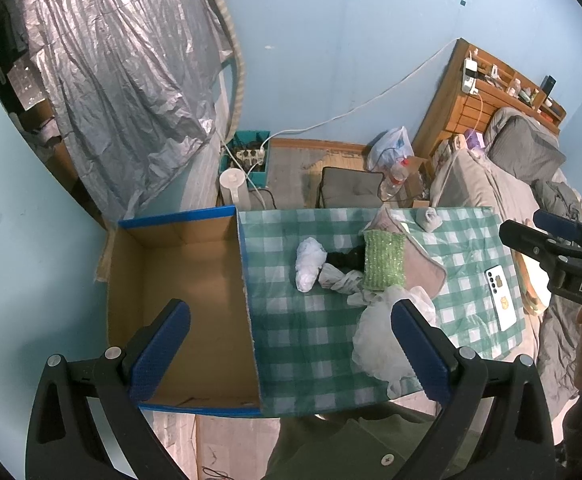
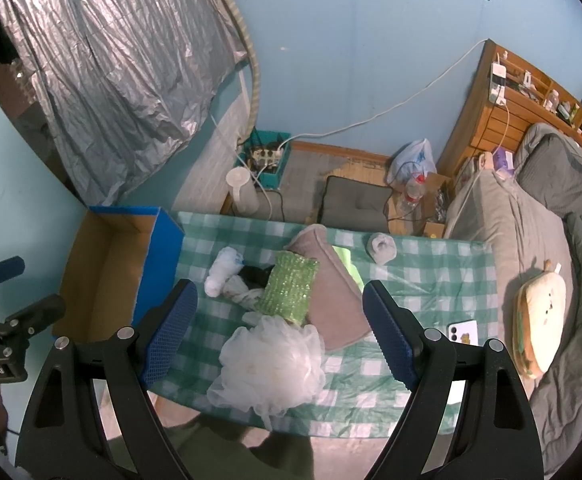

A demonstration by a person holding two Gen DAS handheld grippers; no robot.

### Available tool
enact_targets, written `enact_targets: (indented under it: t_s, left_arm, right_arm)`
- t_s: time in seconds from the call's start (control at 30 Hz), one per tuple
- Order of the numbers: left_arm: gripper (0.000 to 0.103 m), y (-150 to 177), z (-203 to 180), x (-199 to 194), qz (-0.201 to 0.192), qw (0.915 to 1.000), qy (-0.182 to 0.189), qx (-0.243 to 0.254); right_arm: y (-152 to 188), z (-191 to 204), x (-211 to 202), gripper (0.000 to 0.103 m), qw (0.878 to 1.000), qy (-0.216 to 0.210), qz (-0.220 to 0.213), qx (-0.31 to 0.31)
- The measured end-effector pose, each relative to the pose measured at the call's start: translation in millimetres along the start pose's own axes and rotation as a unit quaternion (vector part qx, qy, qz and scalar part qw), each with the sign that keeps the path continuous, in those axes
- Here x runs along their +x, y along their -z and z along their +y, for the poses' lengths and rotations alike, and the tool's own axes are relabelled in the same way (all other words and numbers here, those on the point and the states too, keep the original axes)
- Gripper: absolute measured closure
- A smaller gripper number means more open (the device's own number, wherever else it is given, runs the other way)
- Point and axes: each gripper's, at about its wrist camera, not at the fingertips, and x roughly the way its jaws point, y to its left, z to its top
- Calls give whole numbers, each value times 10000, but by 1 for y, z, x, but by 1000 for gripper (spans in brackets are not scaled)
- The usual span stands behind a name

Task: Organize soft objects

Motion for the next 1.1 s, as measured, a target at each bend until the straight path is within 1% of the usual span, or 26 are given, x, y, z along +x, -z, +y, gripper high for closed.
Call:
enact_targets:
  t_s: [0.43, 0.53, 1.1]
  left_arm:
    - [2, 2, -2, 1, 14, 10000, -14, 5]
    - [2, 2, -2, 1, 20, 10000, -23, 5]
    - [2, 6, -7, 3, 42, 10000, -28, 14]
  right_arm:
    - [-3, -3, 0, 19, 10000, -4, 19, 9]
    - [2, -2, 2, 19, 10000, -6, 24, 7]
    - [3, -6, 4, 19, 10000, 4, 47, 9]
